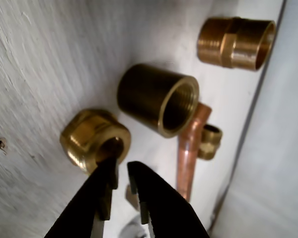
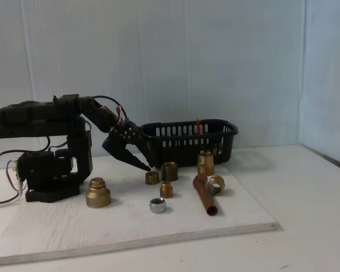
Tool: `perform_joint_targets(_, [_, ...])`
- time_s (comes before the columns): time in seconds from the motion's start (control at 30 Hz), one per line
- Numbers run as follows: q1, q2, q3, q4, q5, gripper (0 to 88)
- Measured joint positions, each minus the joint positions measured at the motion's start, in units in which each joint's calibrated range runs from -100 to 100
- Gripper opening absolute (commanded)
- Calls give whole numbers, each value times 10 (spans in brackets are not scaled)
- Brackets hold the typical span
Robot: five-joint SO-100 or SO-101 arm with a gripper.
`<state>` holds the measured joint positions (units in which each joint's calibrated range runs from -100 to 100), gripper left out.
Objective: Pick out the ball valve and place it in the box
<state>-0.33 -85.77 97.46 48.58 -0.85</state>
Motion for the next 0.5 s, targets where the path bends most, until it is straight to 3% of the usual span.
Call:
perform_joint_targets(0.23, [-4,-34,2,3,0,7])
perform_joint_targets(0.5, [-40,-114,14,101,0,7])
